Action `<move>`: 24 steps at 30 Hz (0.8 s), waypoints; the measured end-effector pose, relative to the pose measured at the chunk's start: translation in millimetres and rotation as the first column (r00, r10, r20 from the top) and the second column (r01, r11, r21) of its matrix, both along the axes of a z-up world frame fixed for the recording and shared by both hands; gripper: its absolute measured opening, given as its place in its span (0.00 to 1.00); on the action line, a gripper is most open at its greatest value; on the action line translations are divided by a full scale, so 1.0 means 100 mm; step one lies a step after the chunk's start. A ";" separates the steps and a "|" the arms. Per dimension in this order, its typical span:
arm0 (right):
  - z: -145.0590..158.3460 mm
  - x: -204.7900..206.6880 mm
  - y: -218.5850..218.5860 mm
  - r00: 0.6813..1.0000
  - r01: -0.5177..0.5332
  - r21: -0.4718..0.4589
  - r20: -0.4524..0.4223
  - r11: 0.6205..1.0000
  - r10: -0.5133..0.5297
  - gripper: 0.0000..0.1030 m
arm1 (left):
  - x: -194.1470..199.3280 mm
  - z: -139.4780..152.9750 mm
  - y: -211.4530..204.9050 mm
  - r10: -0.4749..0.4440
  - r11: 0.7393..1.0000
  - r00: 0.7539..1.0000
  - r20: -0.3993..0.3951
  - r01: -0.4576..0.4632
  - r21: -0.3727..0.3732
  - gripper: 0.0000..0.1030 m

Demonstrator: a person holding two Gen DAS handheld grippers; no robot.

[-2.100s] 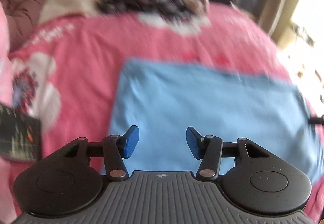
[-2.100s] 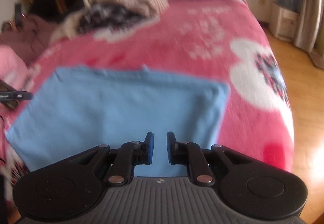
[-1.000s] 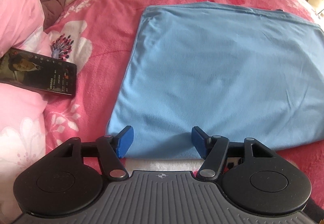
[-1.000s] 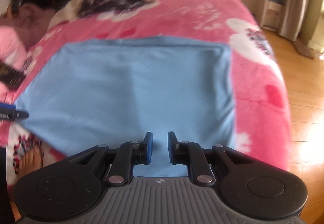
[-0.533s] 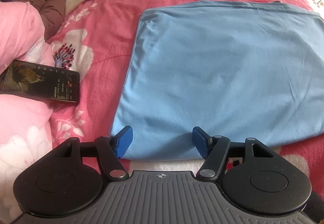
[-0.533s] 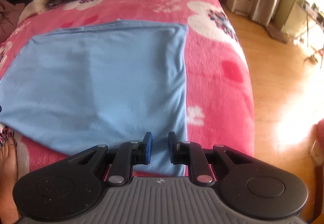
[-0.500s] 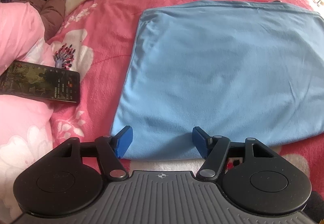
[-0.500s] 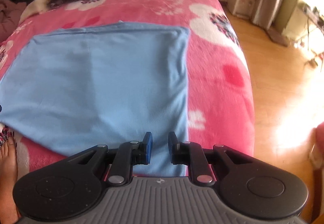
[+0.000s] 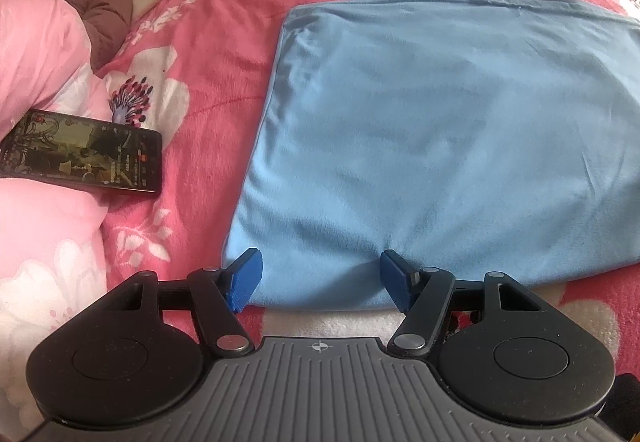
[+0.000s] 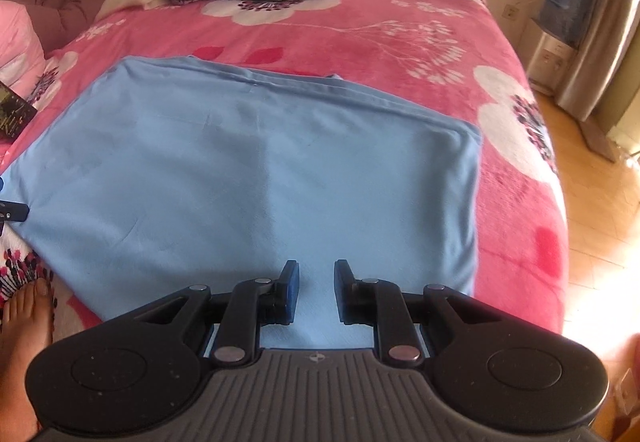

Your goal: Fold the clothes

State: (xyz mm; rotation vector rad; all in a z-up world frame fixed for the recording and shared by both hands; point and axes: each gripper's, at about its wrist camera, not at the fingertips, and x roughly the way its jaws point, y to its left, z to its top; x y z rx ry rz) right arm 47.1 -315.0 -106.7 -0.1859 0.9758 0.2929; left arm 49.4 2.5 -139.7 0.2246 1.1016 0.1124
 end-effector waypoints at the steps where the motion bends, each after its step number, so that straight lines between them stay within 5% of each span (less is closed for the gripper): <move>1: -0.02 0.02 0.01 1.000 -0.002 -0.001 -0.003 1.000 0.002 0.20 | 0.00 -0.01 0.01 0.001 1.000 1.000 -0.001 -0.001 -0.001 0.64; 15: -0.04 0.13 0.23 1.000 -0.025 -0.010 0.008 1.000 0.025 0.20 | -0.08 -0.03 0.14 0.022 1.000 1.000 -0.002 -0.022 -0.001 0.67; 24: -0.05 0.08 0.39 0.999 -0.038 0.023 -0.004 0.999 0.038 0.23 | -0.45 -0.08 0.73 0.151 0.979 0.988 -0.015 -0.151 -0.137 0.73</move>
